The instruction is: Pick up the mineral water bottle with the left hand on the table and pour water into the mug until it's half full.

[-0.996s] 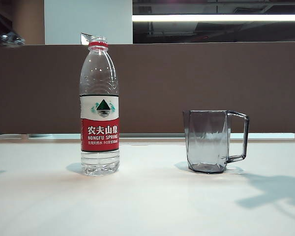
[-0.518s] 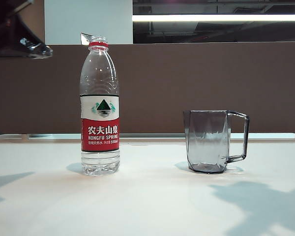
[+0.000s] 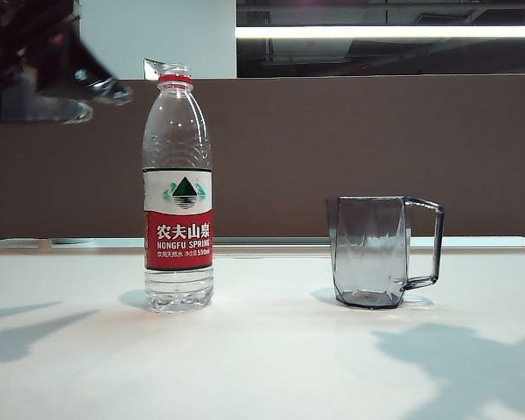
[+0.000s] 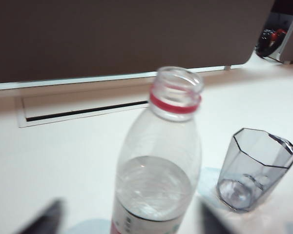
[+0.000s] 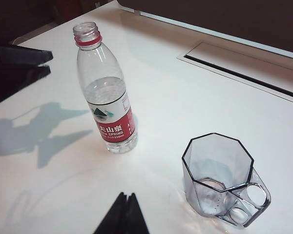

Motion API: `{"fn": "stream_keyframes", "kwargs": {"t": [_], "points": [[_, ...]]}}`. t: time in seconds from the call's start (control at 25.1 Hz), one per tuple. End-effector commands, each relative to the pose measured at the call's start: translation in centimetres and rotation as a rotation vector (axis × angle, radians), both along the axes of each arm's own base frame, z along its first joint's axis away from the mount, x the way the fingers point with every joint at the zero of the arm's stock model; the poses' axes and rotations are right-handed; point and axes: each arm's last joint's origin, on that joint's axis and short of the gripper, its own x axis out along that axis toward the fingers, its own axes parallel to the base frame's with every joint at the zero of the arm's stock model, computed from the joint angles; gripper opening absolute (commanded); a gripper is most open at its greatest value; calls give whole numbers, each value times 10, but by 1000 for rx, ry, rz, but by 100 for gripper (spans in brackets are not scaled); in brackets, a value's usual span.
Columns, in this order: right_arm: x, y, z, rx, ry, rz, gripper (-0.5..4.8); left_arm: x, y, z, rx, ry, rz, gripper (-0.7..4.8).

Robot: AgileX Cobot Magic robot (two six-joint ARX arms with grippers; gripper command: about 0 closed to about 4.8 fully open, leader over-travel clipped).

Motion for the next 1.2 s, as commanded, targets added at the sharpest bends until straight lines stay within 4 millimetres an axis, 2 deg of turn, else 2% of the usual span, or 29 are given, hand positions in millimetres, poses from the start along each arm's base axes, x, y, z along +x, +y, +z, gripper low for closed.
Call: {"fn": "stream_keyframes", "kwargs": {"t": [0.04,0.72,0.96,1.2], "points": [[0,0,4,12,-24,-2,-9,0,-3,0,8,-11,-17,414],[0,0,4,12,-23,1,-9,27,-19,-25,23,-13,-22,414],[0,0,4,12,-23,1,-9,24,-33,-29,18,-32,-81,413],[0,0,4,14,-23,5,-9,29,-36,-39,30,-11,-84,414]]}}
